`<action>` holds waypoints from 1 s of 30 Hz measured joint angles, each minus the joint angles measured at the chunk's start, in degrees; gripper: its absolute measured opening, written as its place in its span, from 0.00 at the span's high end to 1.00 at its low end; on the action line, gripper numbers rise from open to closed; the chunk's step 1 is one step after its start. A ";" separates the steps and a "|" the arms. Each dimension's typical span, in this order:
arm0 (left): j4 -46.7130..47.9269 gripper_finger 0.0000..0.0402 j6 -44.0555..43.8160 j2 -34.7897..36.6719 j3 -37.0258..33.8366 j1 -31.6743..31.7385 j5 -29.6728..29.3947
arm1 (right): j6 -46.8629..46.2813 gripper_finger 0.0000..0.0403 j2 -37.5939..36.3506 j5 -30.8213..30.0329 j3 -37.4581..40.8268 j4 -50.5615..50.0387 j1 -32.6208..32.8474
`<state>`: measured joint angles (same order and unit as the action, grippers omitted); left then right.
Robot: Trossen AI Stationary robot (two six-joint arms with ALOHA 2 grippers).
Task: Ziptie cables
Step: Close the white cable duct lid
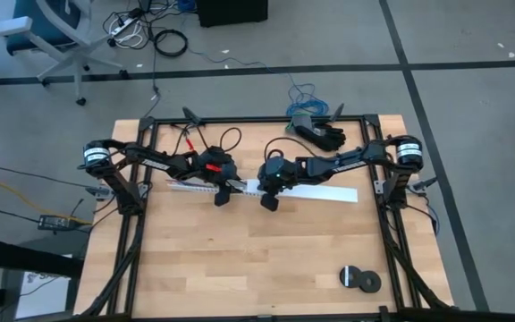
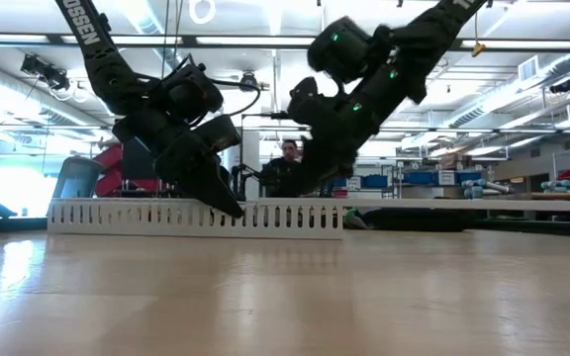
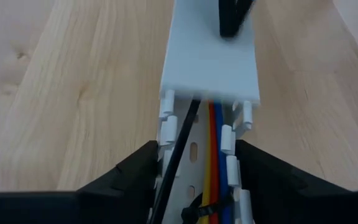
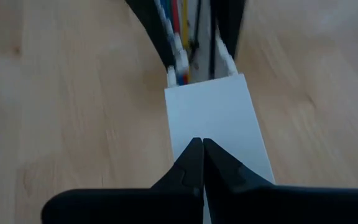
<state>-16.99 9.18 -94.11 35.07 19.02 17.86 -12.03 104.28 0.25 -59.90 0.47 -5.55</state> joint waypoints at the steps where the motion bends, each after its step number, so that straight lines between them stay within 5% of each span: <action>1: -0.01 0.48 0.02 0.00 0.00 -0.01 0.01 | -0.06 1.00 0.51 0.77 -0.02 1.04 -0.20; 16: -0.97 0.47 -1.47 -0.04 -0.04 -0.22 -0.02 | 1.62 1.00 5.40 3.81 -0.11 14.22 -1.72; 30: -0.22 0.23 -0.37 0.34 -0.04 0.51 -0.83 | 1.73 1.00 5.39 3.92 -0.11 11.95 -1.74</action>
<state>-17.22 8.81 -93.77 35.03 19.53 17.03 -10.31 109.67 4.16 -60.01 12.43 -7.29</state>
